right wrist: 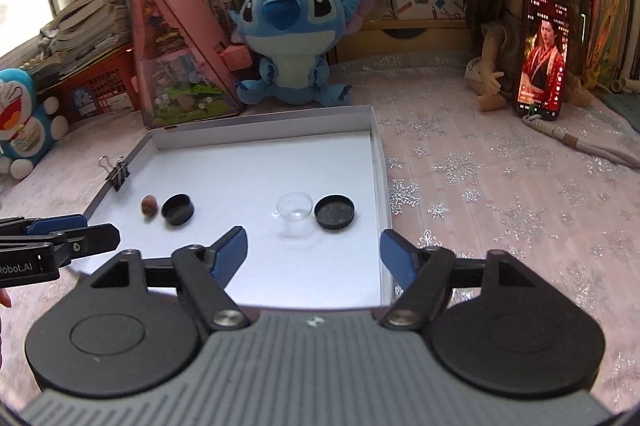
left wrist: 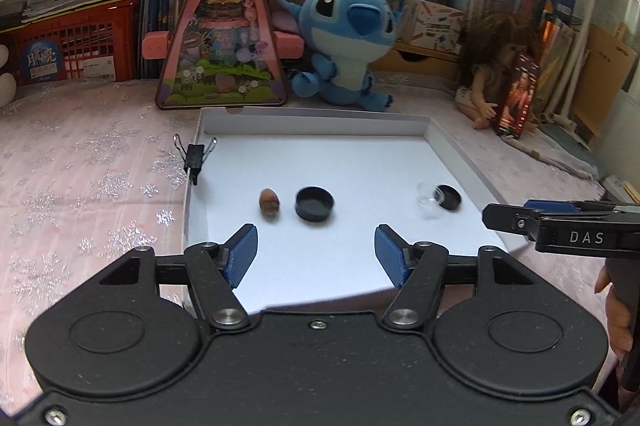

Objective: Organize rigid objects
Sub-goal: 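Withdraw both open grippers from the tray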

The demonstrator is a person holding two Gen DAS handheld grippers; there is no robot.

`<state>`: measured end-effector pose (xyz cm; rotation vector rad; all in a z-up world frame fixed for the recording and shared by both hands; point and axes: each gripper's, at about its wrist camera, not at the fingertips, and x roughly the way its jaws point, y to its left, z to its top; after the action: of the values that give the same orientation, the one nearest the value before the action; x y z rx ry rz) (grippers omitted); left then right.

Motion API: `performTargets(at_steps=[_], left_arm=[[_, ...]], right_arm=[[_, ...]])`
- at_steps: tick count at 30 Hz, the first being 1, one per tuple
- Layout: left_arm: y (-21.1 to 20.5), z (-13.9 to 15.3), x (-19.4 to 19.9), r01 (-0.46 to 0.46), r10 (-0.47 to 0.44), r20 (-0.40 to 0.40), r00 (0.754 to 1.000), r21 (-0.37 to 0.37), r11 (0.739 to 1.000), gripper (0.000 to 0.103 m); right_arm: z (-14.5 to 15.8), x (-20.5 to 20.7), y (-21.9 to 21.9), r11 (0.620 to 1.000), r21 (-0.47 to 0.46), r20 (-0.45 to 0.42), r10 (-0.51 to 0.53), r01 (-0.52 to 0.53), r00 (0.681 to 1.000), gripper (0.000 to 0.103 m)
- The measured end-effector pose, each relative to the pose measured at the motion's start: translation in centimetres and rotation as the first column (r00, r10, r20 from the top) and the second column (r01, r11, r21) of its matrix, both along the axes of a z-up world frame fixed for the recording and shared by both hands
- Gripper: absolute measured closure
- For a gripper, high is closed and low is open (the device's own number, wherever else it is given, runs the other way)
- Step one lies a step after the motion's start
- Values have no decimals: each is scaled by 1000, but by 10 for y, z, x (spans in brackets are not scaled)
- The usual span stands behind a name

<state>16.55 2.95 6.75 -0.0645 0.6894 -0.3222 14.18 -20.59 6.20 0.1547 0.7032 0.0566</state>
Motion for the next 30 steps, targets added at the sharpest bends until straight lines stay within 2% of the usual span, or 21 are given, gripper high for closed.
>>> performTargets(at_steps=[7,17,30], left_arm=[[-4,1,-30,33,-33,28,999,6,999,39],[-11,-3,-64,56,-58,65,996,30,998,31],[-10,-19,-85,48,-53,85,995,62,997,29]], right_arm=[[3,-28,10,998,-45,54,38,-36,998,15],[-2,-59,22,994,-98,118,67,-55,991,11],[-12,-86,31,986,-154,157,82,-58,984,9]])
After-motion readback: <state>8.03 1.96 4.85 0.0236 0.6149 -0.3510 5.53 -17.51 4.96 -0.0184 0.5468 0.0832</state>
